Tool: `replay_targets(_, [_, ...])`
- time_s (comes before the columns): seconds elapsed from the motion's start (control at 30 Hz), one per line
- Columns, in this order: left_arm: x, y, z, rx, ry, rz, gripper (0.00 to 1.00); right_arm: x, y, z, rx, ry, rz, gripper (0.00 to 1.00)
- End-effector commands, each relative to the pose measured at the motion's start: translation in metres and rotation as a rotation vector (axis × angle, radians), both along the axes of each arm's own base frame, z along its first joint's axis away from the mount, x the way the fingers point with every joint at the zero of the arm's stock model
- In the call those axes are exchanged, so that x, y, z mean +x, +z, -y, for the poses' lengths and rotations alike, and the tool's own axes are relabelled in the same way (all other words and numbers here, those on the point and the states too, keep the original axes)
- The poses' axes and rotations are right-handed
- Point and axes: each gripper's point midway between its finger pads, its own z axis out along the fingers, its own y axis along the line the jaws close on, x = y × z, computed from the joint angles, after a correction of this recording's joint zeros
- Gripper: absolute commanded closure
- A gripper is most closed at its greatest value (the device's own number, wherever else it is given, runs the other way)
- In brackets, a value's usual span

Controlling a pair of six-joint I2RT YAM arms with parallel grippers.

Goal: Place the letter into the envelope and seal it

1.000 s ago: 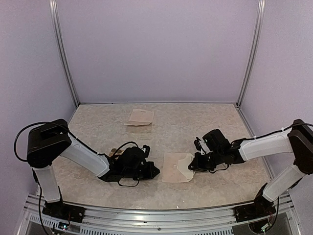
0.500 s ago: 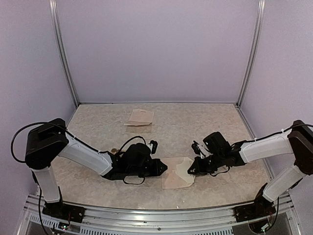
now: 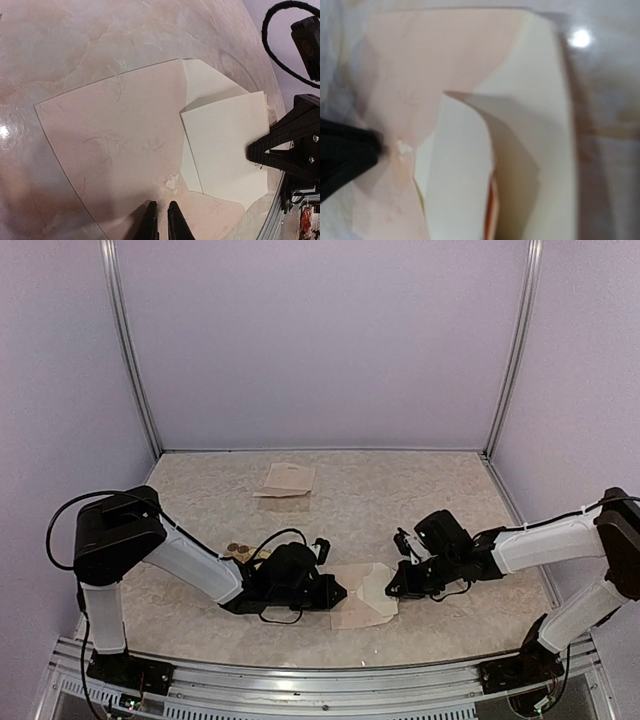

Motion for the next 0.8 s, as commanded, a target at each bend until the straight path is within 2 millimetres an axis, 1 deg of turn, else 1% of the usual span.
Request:
replay_targets(0.0, [-0.009,-0.03,-0.023,0.104,0.032,-0.03,0.92,0.005,0.01,0.018,-0.049,-0.116,0.007,1.0])
replay_targets(0.13, [-0.012,-0.028,-0.024,0.102,0.024,-0.029,0.92,0.005,0.011,0.026,-0.065,-0.134,-0.011,1.0])
replay_targets(0.27, [-0.013,-0.026,-0.02,0.096,0.012,-0.022,0.92,0.003,0.0,0.027,-0.102,-0.116,-0.048,1.0])
replay_targets(0.43, [-0.014,-0.022,-0.016,0.088,0.003,-0.013,0.92,0.006,-0.007,0.024,-0.127,-0.11,-0.07,1.0])
replay_targets(0.67, [-0.015,-0.017,-0.007,0.091,-0.023,0.002,0.92,0.014,-0.007,0.013,-0.117,-0.093,-0.077,1.0])
replay_targets(0.77, [-0.015,-0.017,-0.005,0.092,-0.024,0.003,0.92,0.015,-0.009,0.011,-0.119,-0.09,-0.08,1.0])
